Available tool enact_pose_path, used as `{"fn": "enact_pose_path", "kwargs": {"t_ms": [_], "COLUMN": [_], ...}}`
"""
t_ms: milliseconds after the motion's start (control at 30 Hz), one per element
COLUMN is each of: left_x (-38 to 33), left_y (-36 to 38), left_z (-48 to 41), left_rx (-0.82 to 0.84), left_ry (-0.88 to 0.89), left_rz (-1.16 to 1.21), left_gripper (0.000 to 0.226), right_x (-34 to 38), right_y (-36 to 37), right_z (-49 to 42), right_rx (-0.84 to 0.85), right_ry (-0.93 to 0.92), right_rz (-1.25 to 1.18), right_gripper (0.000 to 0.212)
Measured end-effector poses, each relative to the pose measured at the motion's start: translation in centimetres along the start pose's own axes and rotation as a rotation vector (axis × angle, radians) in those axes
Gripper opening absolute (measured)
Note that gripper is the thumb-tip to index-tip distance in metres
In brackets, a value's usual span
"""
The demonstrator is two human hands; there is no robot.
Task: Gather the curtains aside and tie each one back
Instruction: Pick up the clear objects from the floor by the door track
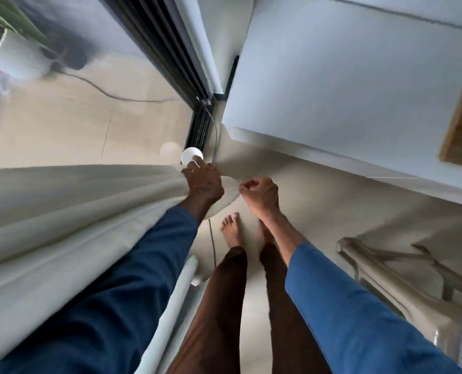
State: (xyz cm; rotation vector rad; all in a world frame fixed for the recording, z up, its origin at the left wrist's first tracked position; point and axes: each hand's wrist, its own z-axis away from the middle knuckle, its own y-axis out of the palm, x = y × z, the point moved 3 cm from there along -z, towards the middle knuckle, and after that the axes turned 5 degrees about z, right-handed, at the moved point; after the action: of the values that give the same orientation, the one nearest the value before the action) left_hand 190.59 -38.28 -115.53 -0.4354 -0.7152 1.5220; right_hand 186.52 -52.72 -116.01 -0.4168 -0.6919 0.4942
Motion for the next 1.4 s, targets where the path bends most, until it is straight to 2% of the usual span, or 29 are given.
{"fn": "enact_pose_path", "kwargs": {"t_ms": [100,233,400,667,767,1000,1100,1200,1400], "left_x": [2.5,4.4,6.2,8.9,9.3,10.7,11.3,11.6,11.1], "left_y": [2.4,6.3,10.7,16.7,18.8,22.4,23.2,23.5,21.0], "left_z": [-2.7,-6.3,-11.5,-19.1,-21.4,-25.7,-26.8,-26.8,-22.4], "left_rx": [0.129,0.186,0.148,0.052,0.026,-0.020,-0.049,-0.081,-0.020], "left_ry": [-0.176,-0.149,-0.227,-0.405,-0.442,-0.510,-0.523,-0.537,-0.551], "left_rz": [0.142,0.231,0.380,0.691,0.751,0.894,0.904,0.908,0.929], "left_gripper": [0.067,0.051,0.051,0.049,0.051,0.048,0.049,0.043,0.042], "right_x": [1.3,2.6,2.1,-0.5,-1.7,-3.4,-3.1,-3.0,-3.9], "right_y": [2.9,6.8,13.3,25.6,29.3,36.1,37.3,37.2,31.3], "right_z": [-4.0,-9.3,-15.6,-23.9,-26.8,-32.1,-33.2,-33.1,-28.3], "right_rx": [0.041,0.102,0.158,0.263,0.269,0.227,0.232,0.233,0.315], "right_ry": [-0.015,-0.086,-0.127,0.022,0.071,0.131,0.126,0.113,0.070], "right_rz": [0.082,0.158,0.237,0.232,0.219,0.164,0.158,0.197,0.239], "right_gripper": [0.020,0.021,0.018,0.027,0.041,0.049,0.038,0.036,0.035]}}
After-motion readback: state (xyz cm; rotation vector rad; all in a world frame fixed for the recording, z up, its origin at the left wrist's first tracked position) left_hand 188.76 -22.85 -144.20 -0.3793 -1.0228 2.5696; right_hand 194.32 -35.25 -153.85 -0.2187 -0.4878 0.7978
